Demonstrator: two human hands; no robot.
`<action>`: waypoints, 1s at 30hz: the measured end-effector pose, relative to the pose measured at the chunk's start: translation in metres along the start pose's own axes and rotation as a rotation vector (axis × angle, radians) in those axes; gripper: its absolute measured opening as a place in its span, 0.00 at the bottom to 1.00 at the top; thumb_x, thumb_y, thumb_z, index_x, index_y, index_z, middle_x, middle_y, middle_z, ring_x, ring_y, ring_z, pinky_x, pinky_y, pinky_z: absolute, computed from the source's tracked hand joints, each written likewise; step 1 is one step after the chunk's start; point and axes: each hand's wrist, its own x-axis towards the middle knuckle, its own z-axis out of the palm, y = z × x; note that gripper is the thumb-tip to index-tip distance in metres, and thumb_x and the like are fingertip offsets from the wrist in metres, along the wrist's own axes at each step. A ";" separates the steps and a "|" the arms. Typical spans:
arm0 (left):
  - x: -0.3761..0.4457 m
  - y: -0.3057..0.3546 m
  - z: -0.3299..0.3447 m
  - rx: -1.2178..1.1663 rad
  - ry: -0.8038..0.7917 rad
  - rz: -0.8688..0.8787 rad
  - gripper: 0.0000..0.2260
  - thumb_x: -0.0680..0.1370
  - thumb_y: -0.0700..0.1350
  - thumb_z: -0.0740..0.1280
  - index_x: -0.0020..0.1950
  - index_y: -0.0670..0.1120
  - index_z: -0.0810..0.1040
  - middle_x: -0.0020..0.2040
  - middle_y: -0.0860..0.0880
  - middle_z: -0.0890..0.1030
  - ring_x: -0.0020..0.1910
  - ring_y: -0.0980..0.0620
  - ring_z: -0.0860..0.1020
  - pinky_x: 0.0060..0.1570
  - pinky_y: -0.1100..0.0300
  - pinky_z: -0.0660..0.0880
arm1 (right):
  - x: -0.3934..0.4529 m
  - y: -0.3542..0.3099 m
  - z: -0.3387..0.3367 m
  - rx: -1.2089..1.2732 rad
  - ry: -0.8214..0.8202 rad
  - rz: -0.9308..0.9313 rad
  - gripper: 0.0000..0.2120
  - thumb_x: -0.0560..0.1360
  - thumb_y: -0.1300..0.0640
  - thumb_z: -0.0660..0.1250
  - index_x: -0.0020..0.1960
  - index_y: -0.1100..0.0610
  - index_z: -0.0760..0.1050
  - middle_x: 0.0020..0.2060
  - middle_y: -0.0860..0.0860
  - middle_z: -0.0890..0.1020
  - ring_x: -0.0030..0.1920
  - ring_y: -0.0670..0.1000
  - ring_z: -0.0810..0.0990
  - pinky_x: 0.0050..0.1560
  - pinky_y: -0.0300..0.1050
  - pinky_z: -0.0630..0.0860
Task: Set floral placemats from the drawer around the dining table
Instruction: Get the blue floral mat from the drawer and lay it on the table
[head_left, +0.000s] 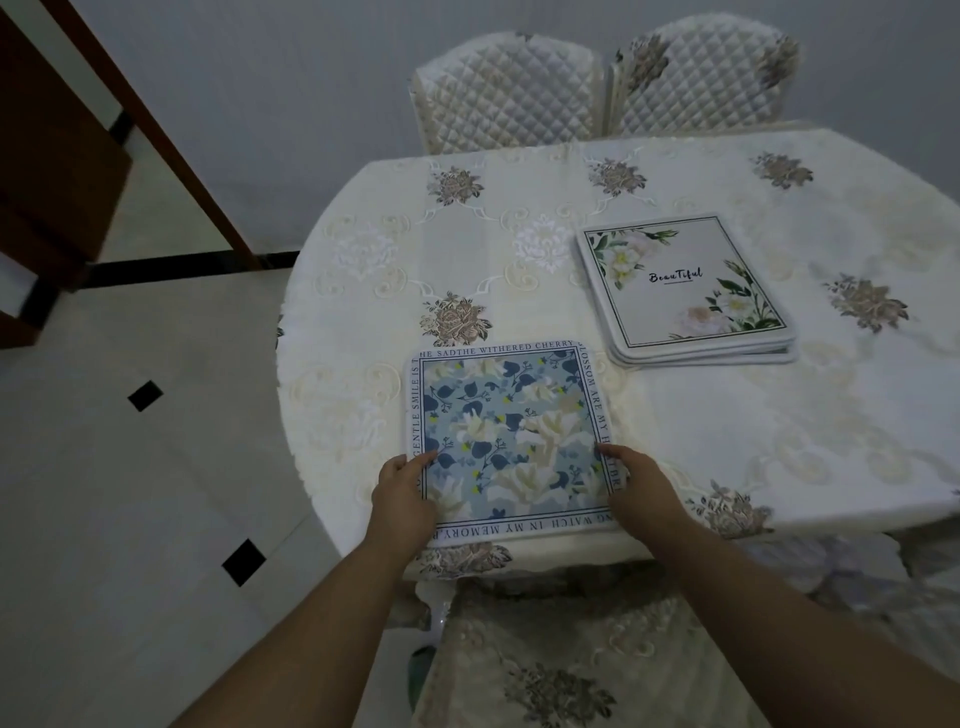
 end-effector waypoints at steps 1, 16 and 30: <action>0.000 -0.001 0.000 0.002 0.000 0.000 0.32 0.75 0.29 0.65 0.75 0.52 0.71 0.71 0.44 0.65 0.69 0.45 0.70 0.66 0.60 0.70 | 0.001 0.000 -0.002 -0.016 -0.016 -0.002 0.33 0.70 0.73 0.63 0.70 0.49 0.74 0.67 0.55 0.73 0.62 0.57 0.76 0.57 0.49 0.80; 0.006 -0.013 0.002 0.029 -0.029 0.031 0.31 0.78 0.34 0.67 0.76 0.58 0.68 0.74 0.47 0.60 0.73 0.46 0.66 0.66 0.63 0.68 | 0.040 -0.039 0.047 -0.461 0.060 -0.388 0.33 0.81 0.46 0.59 0.81 0.59 0.54 0.81 0.56 0.55 0.81 0.56 0.50 0.79 0.51 0.50; 0.091 0.061 -0.009 0.503 0.184 0.374 0.28 0.85 0.53 0.51 0.83 0.49 0.47 0.83 0.51 0.45 0.82 0.52 0.43 0.79 0.50 0.52 | 0.038 -0.015 0.077 -0.683 0.197 -0.426 0.35 0.82 0.37 0.43 0.82 0.55 0.39 0.81 0.52 0.41 0.80 0.50 0.35 0.79 0.49 0.41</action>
